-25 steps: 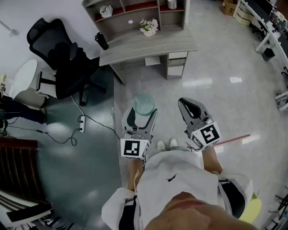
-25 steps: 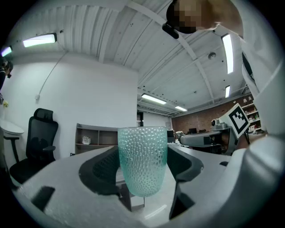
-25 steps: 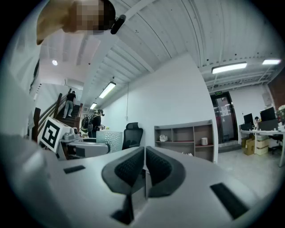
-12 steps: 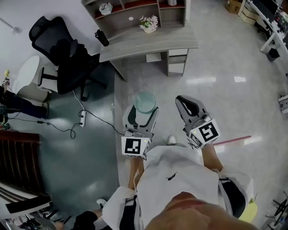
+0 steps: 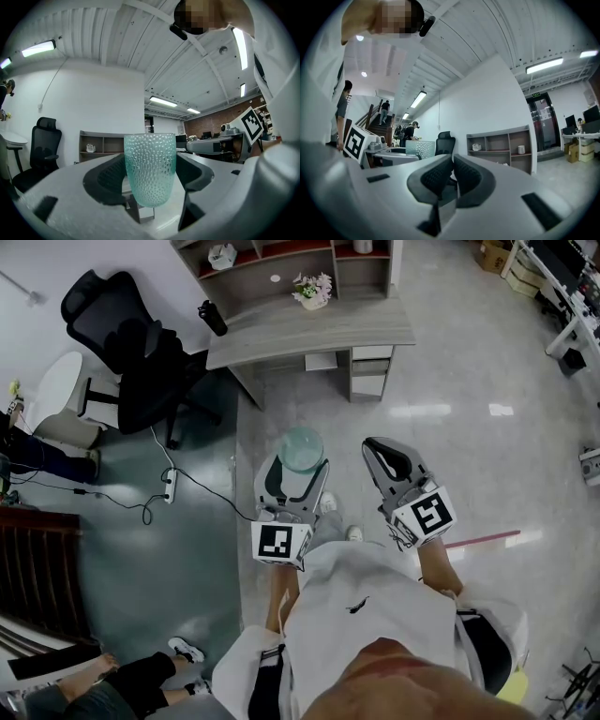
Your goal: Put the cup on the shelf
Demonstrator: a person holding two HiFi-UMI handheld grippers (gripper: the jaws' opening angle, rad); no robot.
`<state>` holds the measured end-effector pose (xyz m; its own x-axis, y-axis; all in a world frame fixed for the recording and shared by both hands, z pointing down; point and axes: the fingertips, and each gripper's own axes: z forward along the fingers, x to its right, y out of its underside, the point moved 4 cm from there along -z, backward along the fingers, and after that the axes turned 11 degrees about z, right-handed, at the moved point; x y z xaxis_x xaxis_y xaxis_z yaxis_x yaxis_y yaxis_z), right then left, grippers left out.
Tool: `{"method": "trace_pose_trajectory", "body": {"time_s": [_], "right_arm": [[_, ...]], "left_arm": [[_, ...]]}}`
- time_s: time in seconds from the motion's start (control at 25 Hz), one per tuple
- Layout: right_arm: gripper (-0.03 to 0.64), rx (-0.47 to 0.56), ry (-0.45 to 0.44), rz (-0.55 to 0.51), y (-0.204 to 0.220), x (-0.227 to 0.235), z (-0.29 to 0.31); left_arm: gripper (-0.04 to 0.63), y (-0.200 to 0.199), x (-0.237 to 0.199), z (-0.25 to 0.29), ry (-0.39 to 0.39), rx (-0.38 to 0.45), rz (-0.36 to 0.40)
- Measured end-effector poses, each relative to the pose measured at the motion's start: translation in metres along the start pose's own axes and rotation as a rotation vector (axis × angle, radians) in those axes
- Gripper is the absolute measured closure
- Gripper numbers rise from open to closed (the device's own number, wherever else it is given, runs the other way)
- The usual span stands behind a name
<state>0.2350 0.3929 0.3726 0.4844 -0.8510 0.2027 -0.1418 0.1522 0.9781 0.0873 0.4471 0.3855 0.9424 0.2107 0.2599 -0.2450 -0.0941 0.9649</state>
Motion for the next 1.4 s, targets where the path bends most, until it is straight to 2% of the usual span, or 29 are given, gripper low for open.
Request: {"method": "trace_pose_trajectory", "body": {"time_s": [0.52, 1.4], "right_arm": [[0.580, -0.027, 0.023, -0.007, 0.004, 0.027, 0.056], [0.580, -0.028, 0.098, -0.016, 0.004, 0.060, 0.155]], "left_arm": [[0.239, 0.015, -0.043, 0.042, 0.018, 0.001, -0.011], [0.239, 0.043, -0.130, 0.114, 0.103, 0.038, -0.030]]}}
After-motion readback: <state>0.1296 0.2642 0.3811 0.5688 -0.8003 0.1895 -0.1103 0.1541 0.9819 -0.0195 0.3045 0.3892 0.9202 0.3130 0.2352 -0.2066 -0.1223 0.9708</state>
